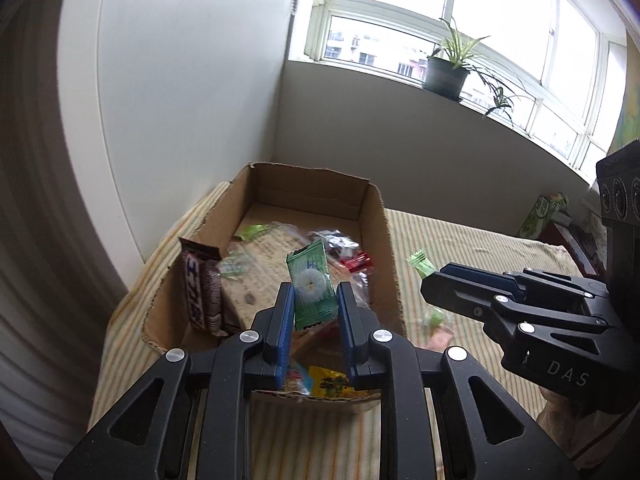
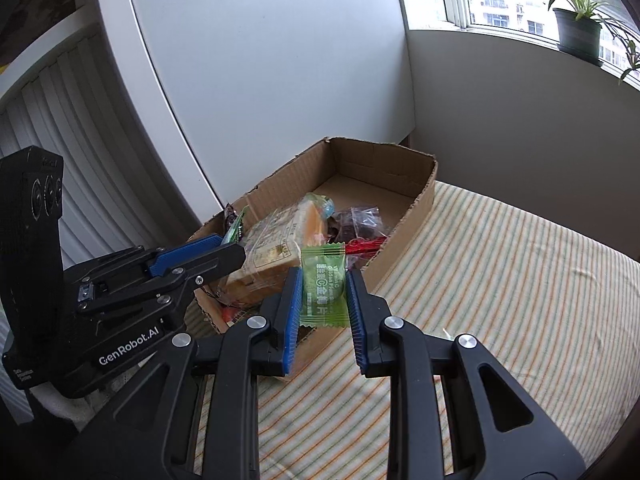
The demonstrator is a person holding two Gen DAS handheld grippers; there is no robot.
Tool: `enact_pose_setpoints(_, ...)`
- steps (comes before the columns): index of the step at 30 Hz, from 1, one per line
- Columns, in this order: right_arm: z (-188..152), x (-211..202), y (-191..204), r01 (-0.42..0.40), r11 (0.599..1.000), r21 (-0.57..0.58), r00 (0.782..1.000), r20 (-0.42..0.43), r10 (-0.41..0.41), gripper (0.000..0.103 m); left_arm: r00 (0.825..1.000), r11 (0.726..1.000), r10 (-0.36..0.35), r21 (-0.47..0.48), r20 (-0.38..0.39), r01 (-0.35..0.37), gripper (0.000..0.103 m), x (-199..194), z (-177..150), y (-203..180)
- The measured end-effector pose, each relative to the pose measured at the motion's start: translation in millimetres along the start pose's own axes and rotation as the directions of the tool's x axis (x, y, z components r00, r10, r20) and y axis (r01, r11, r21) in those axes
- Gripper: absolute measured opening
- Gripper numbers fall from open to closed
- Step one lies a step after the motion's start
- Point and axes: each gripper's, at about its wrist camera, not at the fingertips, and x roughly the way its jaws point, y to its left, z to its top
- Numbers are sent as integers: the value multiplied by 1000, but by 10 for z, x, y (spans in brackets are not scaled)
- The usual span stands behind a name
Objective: Organize snacks
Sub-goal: 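Open the right gripper over the box while the left gripper releases the mint packet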
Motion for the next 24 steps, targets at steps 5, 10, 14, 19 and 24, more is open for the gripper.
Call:
enact_pose_setpoints(5,-37,168,124,-19,1000,-20,999,-28,18,23,1000,999,17,-33,-9,-17,20,11,-13,204)
enact_pose_setpoints(10,-67,239,213,-33,998,-45,999,-44,31,24,1000,999,24,-39,-9,-25,20,31,4,231)
enact_pose_setpoints(14,-86,239,237,-26,998,-52,999,-36,24,39,1000,999,24,-33,-17,-24,27,46,9,210)
enact_pose_setpoints(19,-83,108,198,-10,999,-49,1000,-9,10,52,999,998,41,-54,-5,-41,27,36,25,248)
enact_pose_setpoints(24,-47,-36,-17,3,1000,-9,1000,11,-3,52,1000,998,29,-64,6,-29,27,-7,42,252)
